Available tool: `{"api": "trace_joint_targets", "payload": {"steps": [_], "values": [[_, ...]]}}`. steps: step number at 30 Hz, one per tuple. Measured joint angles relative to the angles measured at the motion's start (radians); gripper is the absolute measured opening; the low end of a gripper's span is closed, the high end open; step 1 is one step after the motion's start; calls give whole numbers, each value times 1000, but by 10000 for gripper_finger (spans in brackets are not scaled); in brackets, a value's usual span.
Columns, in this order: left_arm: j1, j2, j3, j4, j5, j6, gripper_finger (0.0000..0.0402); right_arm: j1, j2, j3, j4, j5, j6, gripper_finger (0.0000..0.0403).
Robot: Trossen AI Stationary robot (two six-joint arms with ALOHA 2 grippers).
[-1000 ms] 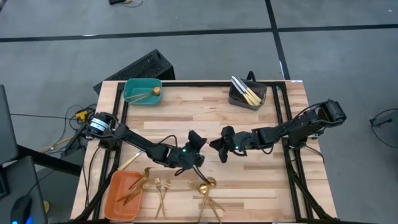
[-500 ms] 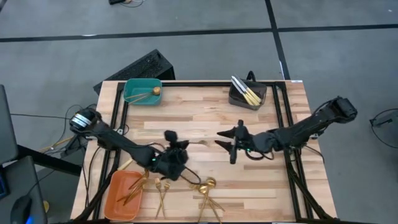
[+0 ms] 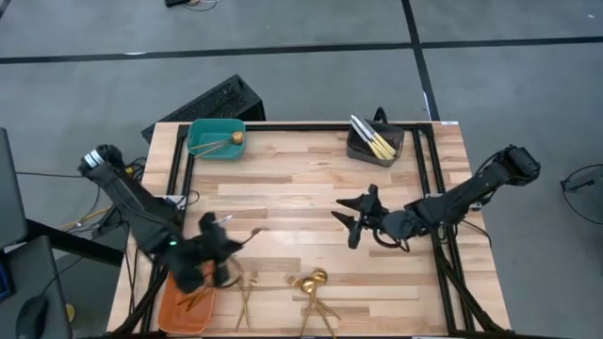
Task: Sort silverware by color (type)
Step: Put the fork into the orange bin, then put the knife into the black bin
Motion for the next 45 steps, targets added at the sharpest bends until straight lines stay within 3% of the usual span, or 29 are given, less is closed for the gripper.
{"api": "trace_joint_targets", "payload": {"steps": [7,16,25,31,36,41,45], "values": [[-279,-16,-7,-141,-57,-471,12,10,2,0,-63,0,59,205],[-475,192,-72,-180,-25,-965,13,33,2,0,-73,-4,60,205],[-527,291,-71,-153,3,-958,37,42,2,0,-125,-66,145,205],[-536,290,-71,-163,5,-941,87,64,5,0,-207,-135,258,205],[-532,256,-45,-268,-24,-946,133,73,70,0,-193,-216,284,205],[-463,185,-3,-554,-75,-992,151,52,132,4,-180,-230,280,205],[-320,81,-31,-594,48,-898,140,37,134,15,-189,-225,275,205]]}}
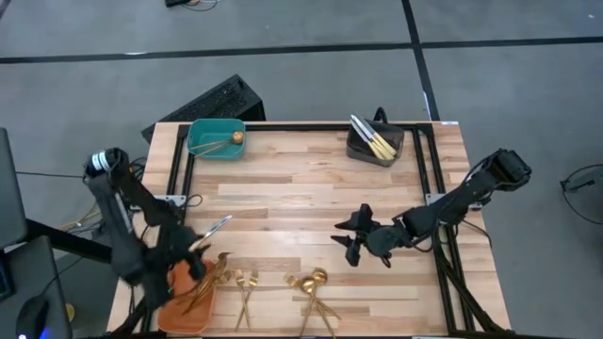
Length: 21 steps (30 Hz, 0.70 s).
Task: Sort silverware by color (type)
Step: Put the knife into the black bin
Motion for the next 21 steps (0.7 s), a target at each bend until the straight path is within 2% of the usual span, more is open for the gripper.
{"api": "trace_joint_targets", "payload": {"steps": [2,6,11,15,18,21], "values": [[86,-57,-35,19,57,97,132,0,-7,1,-7,16,-9,205],[218,-160,-127,73,105,235,120,-1,-27,1,-52,21,-17,205],[342,-283,-308,238,230,391,114,16,-29,0,-191,-8,80,205],[402,-289,-289,245,290,489,113,32,-28,0,-275,21,129,205],[453,-290,-285,248,308,527,113,27,-28,0,-276,42,114,205],[513,-289,-285,256,367,562,113,12,-28,0,-257,41,82,205]]}}
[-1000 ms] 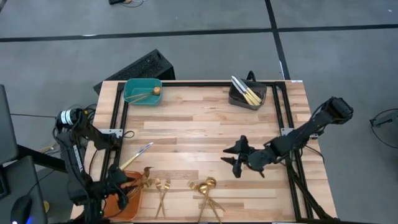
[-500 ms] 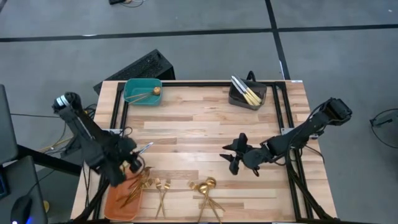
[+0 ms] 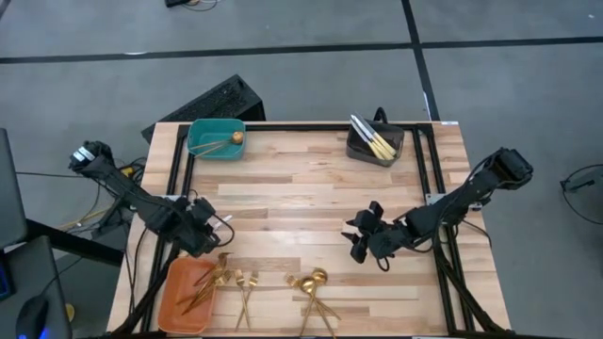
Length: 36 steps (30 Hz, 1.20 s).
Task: Sort silverware by color (type)
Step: Put the knife into the black bin
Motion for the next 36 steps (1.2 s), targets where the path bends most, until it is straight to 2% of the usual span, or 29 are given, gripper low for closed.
{"api": "trace_joint_targets", "payload": {"steps": [10,18,27,36], "values": [[168,10,0,152,20,192,113,-11,0,0,-10,-2,-30,205],[305,173,0,189,152,344,113,-8,0,0,-33,-2,-29,205],[318,336,0,156,242,325,113,7,0,0,-59,0,-30,205],[319,426,0,102,256,319,113,13,0,0,-60,8,-29,205]]}}
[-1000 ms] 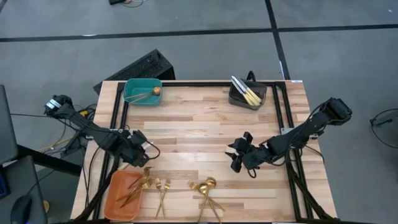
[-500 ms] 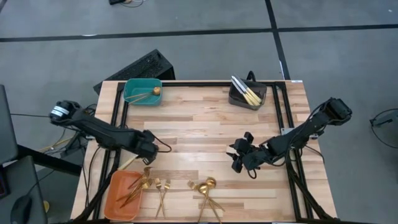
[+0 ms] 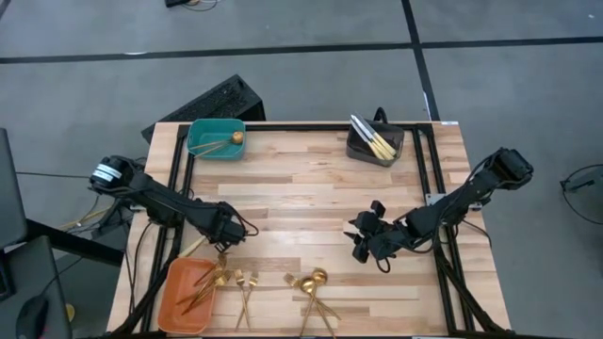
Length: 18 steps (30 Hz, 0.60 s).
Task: Sort silverware by color (type)
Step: Put the knife into the black bin
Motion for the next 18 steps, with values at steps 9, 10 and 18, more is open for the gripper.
{"api": "trace_joint_targets", "payload": {"steps": [9,10,18], "values": [[0,74,-18,92,77,67,113,6,0,0,-7,3,0,205],[0,78,-26,102,79,77,113,6,0,0,-7,3,0,205],[4,62,-40,106,58,81,51,6,0,0,-11,3,0,205]]}}
